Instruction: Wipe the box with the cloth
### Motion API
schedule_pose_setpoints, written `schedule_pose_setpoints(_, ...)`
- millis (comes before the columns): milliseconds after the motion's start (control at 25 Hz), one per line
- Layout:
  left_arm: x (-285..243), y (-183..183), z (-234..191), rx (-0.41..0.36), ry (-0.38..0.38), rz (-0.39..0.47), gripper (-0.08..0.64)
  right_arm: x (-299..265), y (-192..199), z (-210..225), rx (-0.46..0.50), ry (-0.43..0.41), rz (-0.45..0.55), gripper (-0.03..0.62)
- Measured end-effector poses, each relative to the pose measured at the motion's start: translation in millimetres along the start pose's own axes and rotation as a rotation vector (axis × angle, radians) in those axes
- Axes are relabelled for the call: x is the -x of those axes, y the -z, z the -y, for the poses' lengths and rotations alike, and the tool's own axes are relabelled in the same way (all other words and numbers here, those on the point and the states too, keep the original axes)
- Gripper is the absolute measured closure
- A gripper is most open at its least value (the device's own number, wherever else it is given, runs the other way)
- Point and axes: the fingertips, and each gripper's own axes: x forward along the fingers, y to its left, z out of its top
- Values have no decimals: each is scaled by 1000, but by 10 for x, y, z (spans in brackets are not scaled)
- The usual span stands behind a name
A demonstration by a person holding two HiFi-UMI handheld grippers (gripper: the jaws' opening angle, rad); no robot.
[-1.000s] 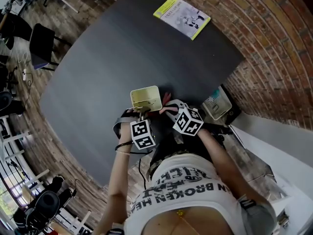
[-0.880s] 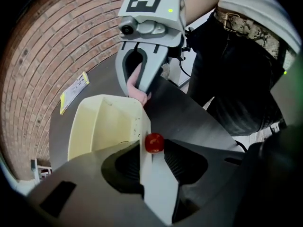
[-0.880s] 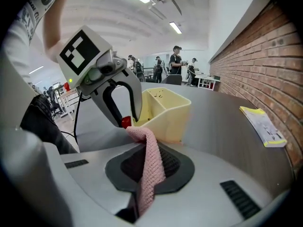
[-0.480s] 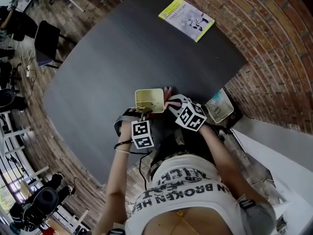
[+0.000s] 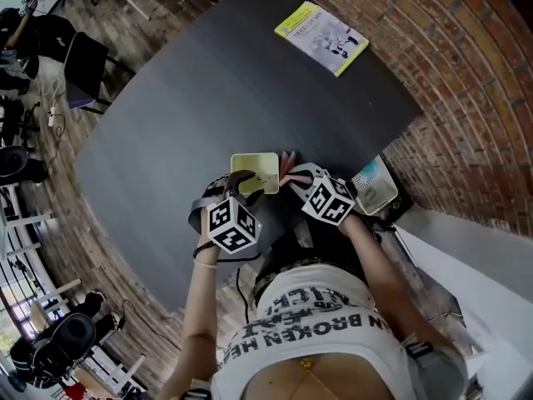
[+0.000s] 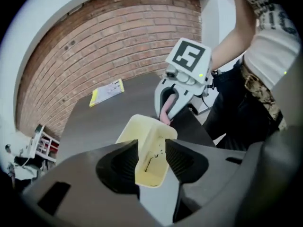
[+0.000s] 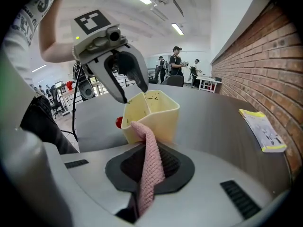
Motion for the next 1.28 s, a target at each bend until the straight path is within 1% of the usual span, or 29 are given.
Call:
schedule_pose_setpoints(80, -108, 20, -65, 18, -11, -57, 396, 3, -11, -28, 7, -17, 5, 575)
schedule_pose_setpoints(160, -209, -29, -27, -16, 8, -82, 396, 10, -23, -54, 29, -38, 7, 575)
schedule_pose_setpoints(200, -249, -46, -14, -52, 10, -105, 396, 14, -23, -65, 43, -48, 6, 575)
schedule_pose_setpoints(320, -349, -43, -56, -189, -18, -207, 408, 13, 20, -126, 84, -88, -13, 575)
schedule_pose_setpoints(400, -415, -40, -53, -250, 1, -245, 416, -4, 61, -188, 106, -119, -32, 575)
schedule_pose_setpoints(440, -437, -39, -43, -268, 16, -250, 427, -21, 72, -224, 117, -134, -41, 575)
schedule_pose_setpoints(480, -452, -39, -38, -281, 25, -249, 481, -40, 78, -262, 126, -149, -49, 575)
schedule_pose_setpoints(520, -459, -37, -39, -291, 29, -246, 512, -61, 83, -298, 133, -164, -56, 575)
schedule_pose_setpoints(640, -465, -28, -45, -304, 45, -235, 518, -115, 87, -344, 138, -183, -61, 575)
schedule_pose_setpoints(840, -474, -29, -31, -341, 73, -225, 525, -148, 60, -251, 112, -158, -45, 575)
schedule_pose_setpoints(1000, -484, -34, -31, -335, 86, -206, 526, -156, 21, -137, 86, -147, -27, 575)
schedule_pose_setpoints(1280, -538, -42, -14, -335, 99, -206, 526, -189, 8, 33, 92, -144, -34, 575)
